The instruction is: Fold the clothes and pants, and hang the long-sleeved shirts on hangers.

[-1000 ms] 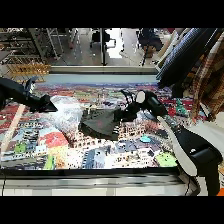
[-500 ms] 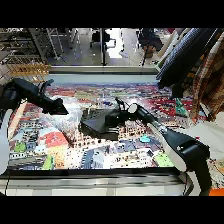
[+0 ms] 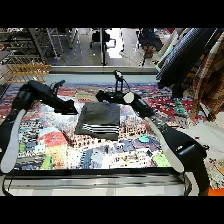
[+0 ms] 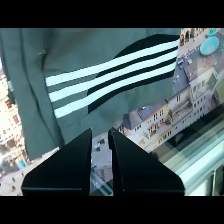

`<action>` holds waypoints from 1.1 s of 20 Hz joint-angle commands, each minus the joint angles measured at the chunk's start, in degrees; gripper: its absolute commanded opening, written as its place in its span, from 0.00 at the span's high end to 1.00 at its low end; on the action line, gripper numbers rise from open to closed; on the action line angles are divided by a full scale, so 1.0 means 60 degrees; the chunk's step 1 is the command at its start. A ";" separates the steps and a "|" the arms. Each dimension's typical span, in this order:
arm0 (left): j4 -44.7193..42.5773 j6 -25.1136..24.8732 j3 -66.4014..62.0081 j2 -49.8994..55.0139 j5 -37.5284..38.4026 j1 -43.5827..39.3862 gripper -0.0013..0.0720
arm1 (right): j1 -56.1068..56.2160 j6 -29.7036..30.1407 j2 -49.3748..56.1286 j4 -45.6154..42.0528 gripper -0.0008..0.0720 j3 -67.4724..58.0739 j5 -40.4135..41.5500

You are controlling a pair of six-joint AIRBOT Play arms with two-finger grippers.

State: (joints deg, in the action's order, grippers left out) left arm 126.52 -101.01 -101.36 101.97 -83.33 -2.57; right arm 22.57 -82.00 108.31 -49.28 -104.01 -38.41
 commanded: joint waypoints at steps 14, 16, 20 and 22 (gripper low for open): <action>0.0004 0.0481 -0.0015 0.2699 0.0546 -0.0299 0.93 | -0.2014 0.0732 0.1253 0.3337 0.03 0.2259 -0.4503; 0.0033 0.0477 -0.0015 0.2696 0.0412 -0.0299 0.93 | -0.1730 0.0714 0.1836 0.3818 0.18 0.1698 -0.4812; 0.0244 0.0026 -0.0015 0.2302 -0.0776 -0.0226 0.93 | -0.1647 0.1428 0.1392 0.4044 0.97 0.0499 -0.5013; 0.0240 -0.0273 -0.0015 0.1694 -0.1636 -0.0149 0.93 | -0.2135 0.0627 0.0331 0.2550 0.97 0.0339 -0.4998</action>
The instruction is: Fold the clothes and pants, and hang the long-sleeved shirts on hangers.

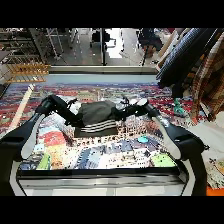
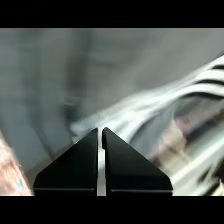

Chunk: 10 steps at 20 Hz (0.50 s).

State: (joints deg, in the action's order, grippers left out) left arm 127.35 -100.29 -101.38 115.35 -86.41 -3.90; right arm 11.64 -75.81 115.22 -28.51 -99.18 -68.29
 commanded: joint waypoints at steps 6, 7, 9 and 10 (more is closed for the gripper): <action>0.0102 -0.0721 -0.0004 -0.2736 -0.2838 0.0131 0.93 | -0.3810 -0.2142 -0.5144 -0.4513 0.97 -0.0463 -0.2597; 0.0106 -0.0721 -0.0004 -0.3056 -0.2838 0.0117 0.93 | -0.4677 -0.2288 -0.5792 -0.4728 0.97 -0.0463 -0.2951; 0.0109 -0.0721 -0.0004 -0.3574 -0.2779 0.0109 0.93 | -0.6736 -0.2408 -0.6827 -0.4969 0.97 -0.0463 -0.3818; 0.0106 -0.0729 -0.0004 -0.3767 -0.2739 0.0113 0.93 | -0.7923 -0.2393 -0.7195 -0.5031 0.97 -0.0448 -0.4357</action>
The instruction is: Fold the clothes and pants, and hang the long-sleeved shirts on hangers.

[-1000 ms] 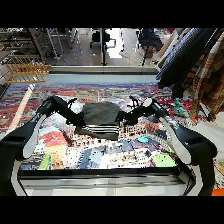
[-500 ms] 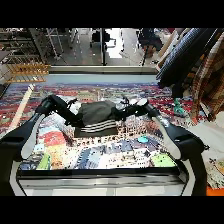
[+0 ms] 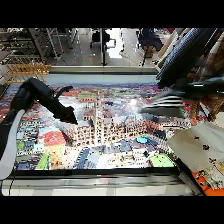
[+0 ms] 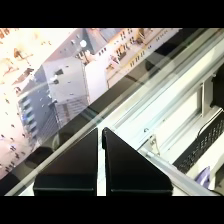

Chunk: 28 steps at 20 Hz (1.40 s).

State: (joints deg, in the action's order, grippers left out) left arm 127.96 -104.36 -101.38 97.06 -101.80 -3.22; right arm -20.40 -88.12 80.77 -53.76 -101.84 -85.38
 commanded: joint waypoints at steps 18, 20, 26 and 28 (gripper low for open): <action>-0.0142 -0.0477 -0.0007 -0.1020 0.0353 0.0022 0.93 | -0.9905 0.2062 -0.3075 -0.0772 0.11 0.2980 -0.1249; -0.1534 -0.0295 -0.0015 -0.1169 0.0390 0.0018 0.97 | -0.9165 0.2073 -0.3075 0.2142 0.11 0.2659 -0.0452; -0.9606 0.2047 -0.0011 -0.3351 0.2331 0.0193 0.97 | -0.2794 0.2138 -0.2798 -0.0499 0.33 0.3632 -0.0331; -0.9643 0.2182 -0.0007 -0.3960 0.2867 0.0368 0.97 | -0.0681 0.2138 -0.2670 -0.1574 0.64 0.4488 0.0871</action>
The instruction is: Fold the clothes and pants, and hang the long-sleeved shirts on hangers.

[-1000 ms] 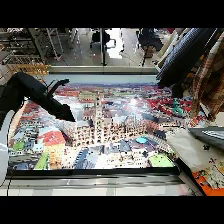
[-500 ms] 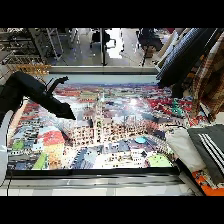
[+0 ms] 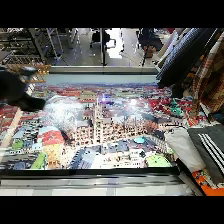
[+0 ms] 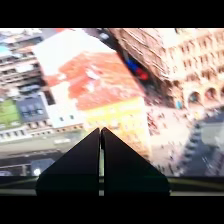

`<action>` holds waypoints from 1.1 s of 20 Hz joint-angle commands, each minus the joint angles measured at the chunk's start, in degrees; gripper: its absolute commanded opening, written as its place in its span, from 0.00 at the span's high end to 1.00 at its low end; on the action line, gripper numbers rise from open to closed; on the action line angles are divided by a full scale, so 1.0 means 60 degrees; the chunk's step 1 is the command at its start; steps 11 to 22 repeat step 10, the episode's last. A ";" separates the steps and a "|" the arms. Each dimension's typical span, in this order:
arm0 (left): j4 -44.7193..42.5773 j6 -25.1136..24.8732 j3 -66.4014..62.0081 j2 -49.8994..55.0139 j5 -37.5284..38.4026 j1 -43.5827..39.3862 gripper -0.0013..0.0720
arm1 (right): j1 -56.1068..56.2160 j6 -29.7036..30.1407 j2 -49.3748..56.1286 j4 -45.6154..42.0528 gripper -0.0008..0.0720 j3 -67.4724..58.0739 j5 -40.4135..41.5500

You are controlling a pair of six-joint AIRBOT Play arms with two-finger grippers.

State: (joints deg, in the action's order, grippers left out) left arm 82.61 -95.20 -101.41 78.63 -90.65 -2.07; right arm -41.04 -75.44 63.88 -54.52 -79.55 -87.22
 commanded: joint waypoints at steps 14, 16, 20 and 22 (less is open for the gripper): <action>-0.2091 0.1231 -0.0004 -0.1024 0.0973 0.0229 0.97 | 0.5009 0.0018 0.0546 -0.3348 0.97 0.1333 0.9023; -0.2091 0.1231 -0.0004 -0.1024 0.0973 0.0229 0.97 | 0.5009 0.0018 0.0546 -0.3348 0.97 0.1333 0.9023; -0.2091 0.1231 -0.0004 -0.1024 0.0973 0.0229 0.97 | 0.5009 0.0018 0.0546 -0.3348 0.97 0.1333 0.9023; -0.2091 0.1231 -0.0004 -0.1024 0.0973 0.0229 0.97 | 0.5009 0.0018 0.0546 -0.3348 0.97 0.1333 0.9023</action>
